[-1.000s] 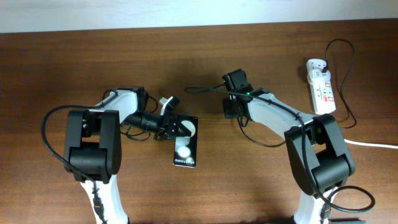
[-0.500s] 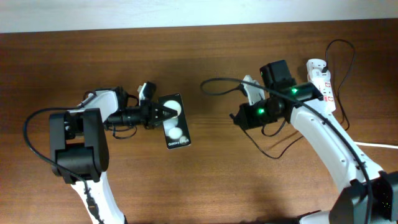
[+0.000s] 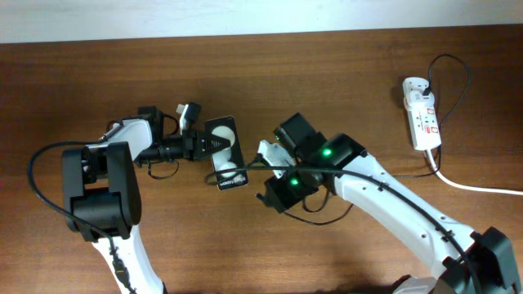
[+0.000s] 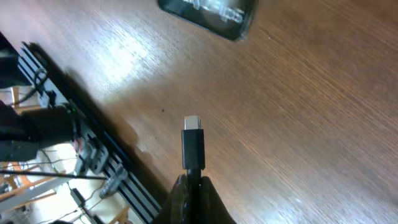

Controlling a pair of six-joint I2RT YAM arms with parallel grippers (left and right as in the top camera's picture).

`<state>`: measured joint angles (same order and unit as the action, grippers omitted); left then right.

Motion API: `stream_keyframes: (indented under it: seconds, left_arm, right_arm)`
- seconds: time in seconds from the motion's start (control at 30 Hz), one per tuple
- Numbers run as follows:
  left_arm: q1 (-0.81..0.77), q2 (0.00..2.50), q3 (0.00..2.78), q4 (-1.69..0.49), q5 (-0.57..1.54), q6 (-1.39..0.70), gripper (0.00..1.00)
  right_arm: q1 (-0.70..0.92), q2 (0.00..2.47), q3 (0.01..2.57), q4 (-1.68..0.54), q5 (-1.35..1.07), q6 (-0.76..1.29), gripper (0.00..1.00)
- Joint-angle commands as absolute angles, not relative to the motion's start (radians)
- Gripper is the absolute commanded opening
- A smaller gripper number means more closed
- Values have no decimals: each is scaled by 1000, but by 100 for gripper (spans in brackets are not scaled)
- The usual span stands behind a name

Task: Plug charger to phone and switch on socket
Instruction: 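Align the USB-C plug under the phone's bottom port with the right gripper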

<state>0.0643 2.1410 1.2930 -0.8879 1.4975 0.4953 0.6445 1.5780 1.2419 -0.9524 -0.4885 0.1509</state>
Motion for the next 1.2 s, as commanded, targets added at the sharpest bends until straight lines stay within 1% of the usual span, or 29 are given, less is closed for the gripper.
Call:
stream_keyframes:
  seconds: [0.0, 0.03, 0.1, 0.17, 0.2, 0.23, 0.27, 0.3, 0.4, 0.47, 0.53, 0.67, 0.73, 0.8, 0.93, 0.97, 1.0, 1.1, 1.17]
  left_arm:
    - [68, 2104, 1296, -887, 1547, 431, 0]
    - [68, 2104, 1296, -913, 1521, 431, 0]
    - [68, 2104, 1296, -921, 1522, 432, 0]
    - [68, 2104, 1296, -921, 1527, 431, 0]
    - [68, 2104, 1297, -921, 1546, 418, 0]
    - [68, 2104, 1297, -921, 1557, 348, 0]
    - [68, 2104, 1297, -920, 1557, 321, 0]
    - [68, 2104, 1297, -921, 1570, 321, 0]
    - [68, 2104, 1297, -920, 1574, 273, 0]
    - [68, 2104, 1297, -920, 1574, 273, 2]
    - [68, 2104, 1297, -920, 1574, 273, 0]
    - [68, 2104, 1297, -920, 1574, 273, 0]
    - [68, 2104, 1297, -920, 1574, 271, 1]
    - [68, 2104, 1297, -920, 1574, 216, 2]
    - [68, 2104, 1297, -916, 1574, 217, 6]
    - [68, 2104, 1297, -907, 1574, 217, 6]
    - [68, 2104, 1297, -898, 1574, 217, 3]
    - [68, 2104, 1297, -897, 1574, 217, 0]
    - [68, 2104, 1297, -894, 1574, 217, 0]
  right_arm:
    - [710, 1560, 1243, -893, -421, 306, 4]
    - [740, 1561, 1243, -892, -365, 355, 4]
    - [820, 1561, 1243, -882, -250, 438, 4]
    - [899, 1562, 1231, -849, -96, 561, 4]
    - [916, 1562, 1221, -828, -72, 592, 4]
    - [937, 1562, 1186, -760, -66, 648, 4]
    - [942, 1562, 1164, -715, -67, 664, 4]
    - [942, 1562, 1133, -641, -67, 665, 4]
    - [942, 1562, 1084, -554, -66, 739, 4]
    - [942, 1562, 1065, -500, -65, 742, 4]
    - [942, 1562, 1056, -464, -65, 742, 4]
    - [942, 1537, 1056, -475, -55, 728, 4]
    - [942, 1462, 1056, -521, -43, 704, 4]
    - [952, 1412, 1054, -625, 16, 704, 4]
    - [1001, 1433, 997, -610, 4, 715, 4]
    - [1001, 1439, 996, -612, -11, 715, 4]
    - [1001, 1439, 996, -609, -14, 715, 4]
    - [1001, 1439, 996, -605, -88, 715, 4]
    - [1001, 1440, 995, -588, -81, 715, 4]
